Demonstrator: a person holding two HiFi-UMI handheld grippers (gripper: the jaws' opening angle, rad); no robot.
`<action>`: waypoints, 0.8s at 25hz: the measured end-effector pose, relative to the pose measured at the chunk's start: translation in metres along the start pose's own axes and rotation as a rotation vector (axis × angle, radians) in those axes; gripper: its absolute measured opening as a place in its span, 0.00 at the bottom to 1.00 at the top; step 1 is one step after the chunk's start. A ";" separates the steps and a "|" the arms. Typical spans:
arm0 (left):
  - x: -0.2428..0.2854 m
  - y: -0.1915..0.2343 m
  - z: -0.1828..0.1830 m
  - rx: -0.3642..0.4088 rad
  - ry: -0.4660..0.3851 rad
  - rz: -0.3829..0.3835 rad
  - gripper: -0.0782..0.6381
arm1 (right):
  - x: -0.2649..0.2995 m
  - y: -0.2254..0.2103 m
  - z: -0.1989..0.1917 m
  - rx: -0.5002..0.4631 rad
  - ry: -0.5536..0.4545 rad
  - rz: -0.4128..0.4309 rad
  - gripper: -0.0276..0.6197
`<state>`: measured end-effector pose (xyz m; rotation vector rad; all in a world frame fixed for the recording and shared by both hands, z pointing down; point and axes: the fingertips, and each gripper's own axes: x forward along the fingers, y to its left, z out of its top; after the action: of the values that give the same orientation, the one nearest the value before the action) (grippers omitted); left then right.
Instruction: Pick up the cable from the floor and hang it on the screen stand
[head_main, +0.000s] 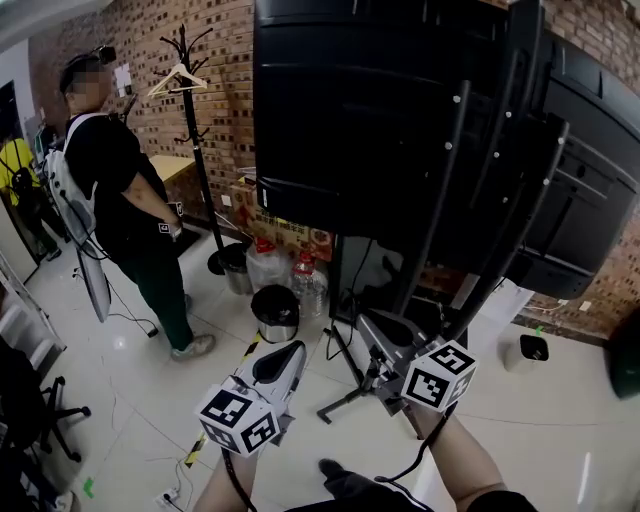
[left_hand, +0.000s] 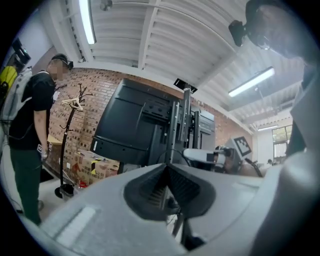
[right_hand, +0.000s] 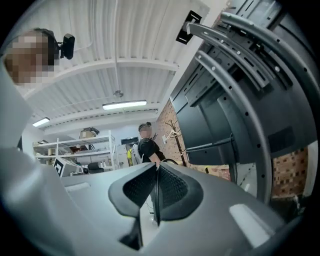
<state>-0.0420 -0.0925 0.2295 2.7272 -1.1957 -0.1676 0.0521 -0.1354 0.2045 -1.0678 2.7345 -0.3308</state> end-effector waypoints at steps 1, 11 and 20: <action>0.003 -0.001 0.001 -0.005 -0.007 -0.008 0.12 | -0.001 -0.003 0.007 -0.011 -0.008 -0.010 0.08; 0.066 0.004 0.038 0.038 -0.037 -0.024 0.12 | 0.000 -0.040 0.094 -0.043 -0.083 0.008 0.08; 0.174 0.005 0.092 0.030 0.006 -0.057 0.12 | 0.017 -0.088 0.209 -0.201 -0.142 0.009 0.08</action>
<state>0.0561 -0.2335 0.1337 2.7871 -1.1288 -0.1487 0.1488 -0.2390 0.0267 -1.0799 2.6865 0.0224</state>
